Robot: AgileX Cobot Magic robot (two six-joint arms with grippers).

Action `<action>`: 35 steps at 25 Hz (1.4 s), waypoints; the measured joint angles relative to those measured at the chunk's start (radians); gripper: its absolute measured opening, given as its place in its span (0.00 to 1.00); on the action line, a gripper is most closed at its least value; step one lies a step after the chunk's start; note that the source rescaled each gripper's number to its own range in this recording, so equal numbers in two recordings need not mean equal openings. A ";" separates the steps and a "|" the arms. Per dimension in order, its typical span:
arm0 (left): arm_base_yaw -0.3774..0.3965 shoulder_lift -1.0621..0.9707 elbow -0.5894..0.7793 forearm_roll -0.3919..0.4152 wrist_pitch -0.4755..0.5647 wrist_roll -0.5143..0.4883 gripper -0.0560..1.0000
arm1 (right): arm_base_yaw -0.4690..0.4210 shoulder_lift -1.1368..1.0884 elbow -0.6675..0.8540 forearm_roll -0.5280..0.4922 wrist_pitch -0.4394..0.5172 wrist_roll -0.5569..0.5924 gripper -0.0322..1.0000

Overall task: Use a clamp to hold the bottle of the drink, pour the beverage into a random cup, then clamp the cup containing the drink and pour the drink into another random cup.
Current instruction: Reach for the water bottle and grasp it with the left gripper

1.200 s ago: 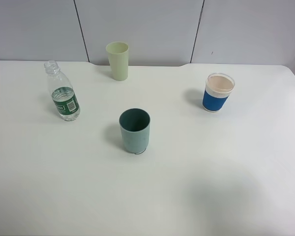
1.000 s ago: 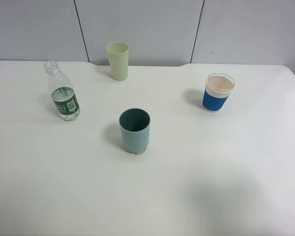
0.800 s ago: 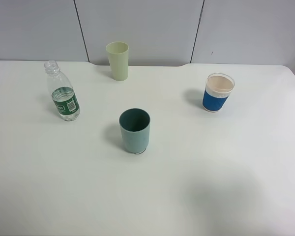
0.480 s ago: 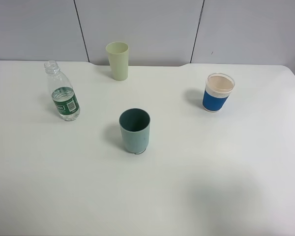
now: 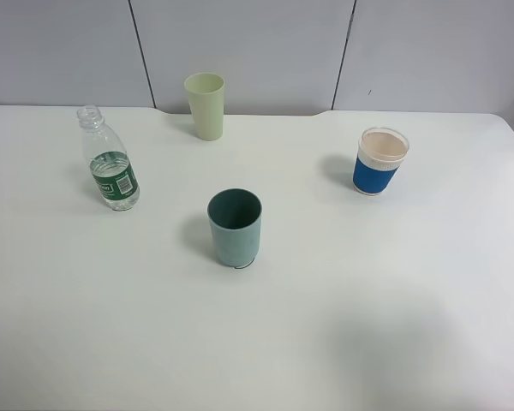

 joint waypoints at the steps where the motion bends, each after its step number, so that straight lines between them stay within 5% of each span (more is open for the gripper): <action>1: 0.000 0.000 0.000 0.000 0.000 0.000 1.00 | 0.000 0.000 0.000 0.000 0.000 0.000 1.00; 35: 0.000 0.000 0.000 0.000 0.000 0.000 1.00 | 0.000 0.000 0.000 0.000 0.000 0.000 1.00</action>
